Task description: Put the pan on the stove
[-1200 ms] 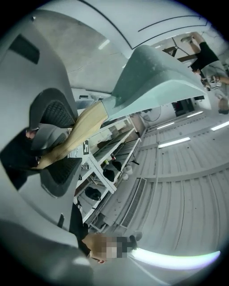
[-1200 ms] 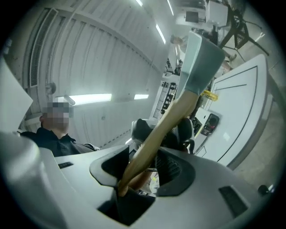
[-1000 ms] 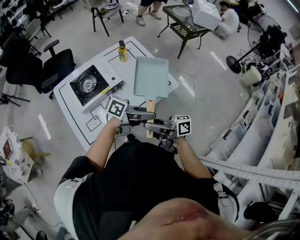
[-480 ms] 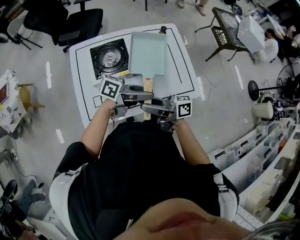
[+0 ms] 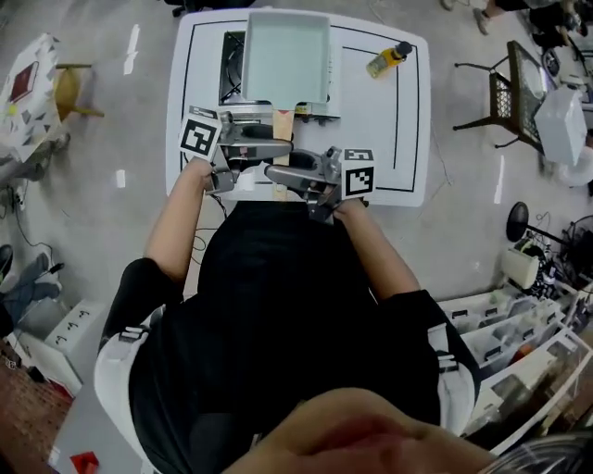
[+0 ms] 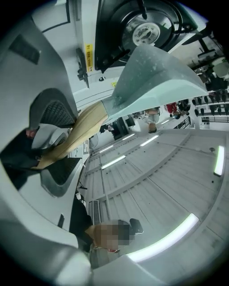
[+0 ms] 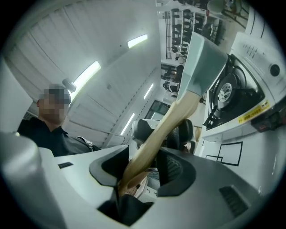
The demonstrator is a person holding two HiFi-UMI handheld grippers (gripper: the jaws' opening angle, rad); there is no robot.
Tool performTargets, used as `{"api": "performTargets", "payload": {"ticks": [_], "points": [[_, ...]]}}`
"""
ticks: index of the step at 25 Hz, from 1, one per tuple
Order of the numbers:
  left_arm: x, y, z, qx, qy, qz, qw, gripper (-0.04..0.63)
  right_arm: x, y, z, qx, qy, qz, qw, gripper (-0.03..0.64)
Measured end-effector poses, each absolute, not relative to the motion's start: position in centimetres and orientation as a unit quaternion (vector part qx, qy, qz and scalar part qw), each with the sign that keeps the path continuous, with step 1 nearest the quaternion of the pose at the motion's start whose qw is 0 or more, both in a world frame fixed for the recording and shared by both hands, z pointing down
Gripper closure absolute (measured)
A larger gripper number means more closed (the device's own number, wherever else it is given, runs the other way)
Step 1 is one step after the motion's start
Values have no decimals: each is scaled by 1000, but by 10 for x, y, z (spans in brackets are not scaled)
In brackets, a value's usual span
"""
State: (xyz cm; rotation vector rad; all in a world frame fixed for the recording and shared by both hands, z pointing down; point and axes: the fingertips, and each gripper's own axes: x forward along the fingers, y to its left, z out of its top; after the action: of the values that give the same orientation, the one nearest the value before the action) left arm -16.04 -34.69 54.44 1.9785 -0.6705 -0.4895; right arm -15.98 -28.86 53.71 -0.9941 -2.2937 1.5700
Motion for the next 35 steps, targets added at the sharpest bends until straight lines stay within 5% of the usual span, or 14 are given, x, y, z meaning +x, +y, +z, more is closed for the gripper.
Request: {"api": "performTargets", "payload": {"ticks": [11,35], "points": [[-222,-333,604,793,-284,-211,495,383,-221,-272,598,-346,-761,534,129,426],[-244,-310,633,774,-265,-250,518,357,-224,-270,622,-326,-731,585,135,390]]}}
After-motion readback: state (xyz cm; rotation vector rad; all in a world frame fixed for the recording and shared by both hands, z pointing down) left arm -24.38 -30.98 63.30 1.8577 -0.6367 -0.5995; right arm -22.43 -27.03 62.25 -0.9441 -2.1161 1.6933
